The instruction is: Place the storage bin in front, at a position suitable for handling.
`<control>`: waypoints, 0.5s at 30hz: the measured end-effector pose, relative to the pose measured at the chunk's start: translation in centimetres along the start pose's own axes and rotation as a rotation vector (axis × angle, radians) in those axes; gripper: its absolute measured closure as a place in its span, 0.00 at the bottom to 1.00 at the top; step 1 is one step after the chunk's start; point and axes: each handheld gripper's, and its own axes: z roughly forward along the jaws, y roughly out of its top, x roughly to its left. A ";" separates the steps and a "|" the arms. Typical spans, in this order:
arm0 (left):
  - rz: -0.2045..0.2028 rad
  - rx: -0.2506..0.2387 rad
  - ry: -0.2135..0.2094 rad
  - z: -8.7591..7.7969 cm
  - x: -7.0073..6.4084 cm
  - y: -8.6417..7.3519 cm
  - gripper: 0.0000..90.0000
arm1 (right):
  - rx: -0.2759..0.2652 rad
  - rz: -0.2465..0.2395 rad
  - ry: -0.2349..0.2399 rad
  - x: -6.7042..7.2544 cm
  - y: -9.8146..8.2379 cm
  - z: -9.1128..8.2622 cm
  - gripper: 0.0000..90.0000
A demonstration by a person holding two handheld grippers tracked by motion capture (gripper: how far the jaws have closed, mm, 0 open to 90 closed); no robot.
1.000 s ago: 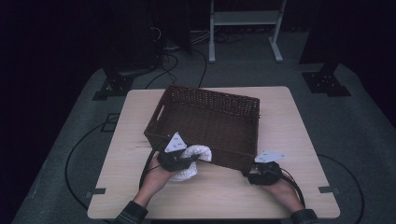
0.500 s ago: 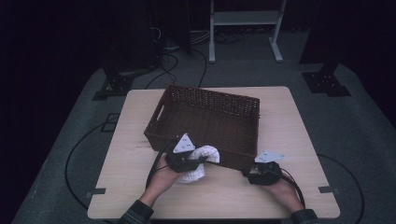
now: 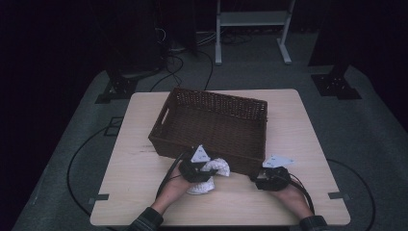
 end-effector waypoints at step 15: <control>0.006 -0.013 0.000 0.3 -0.6 0.7 0.71 | 0.000 -0.002 -0.001 0.0 0.0 0.0 0.42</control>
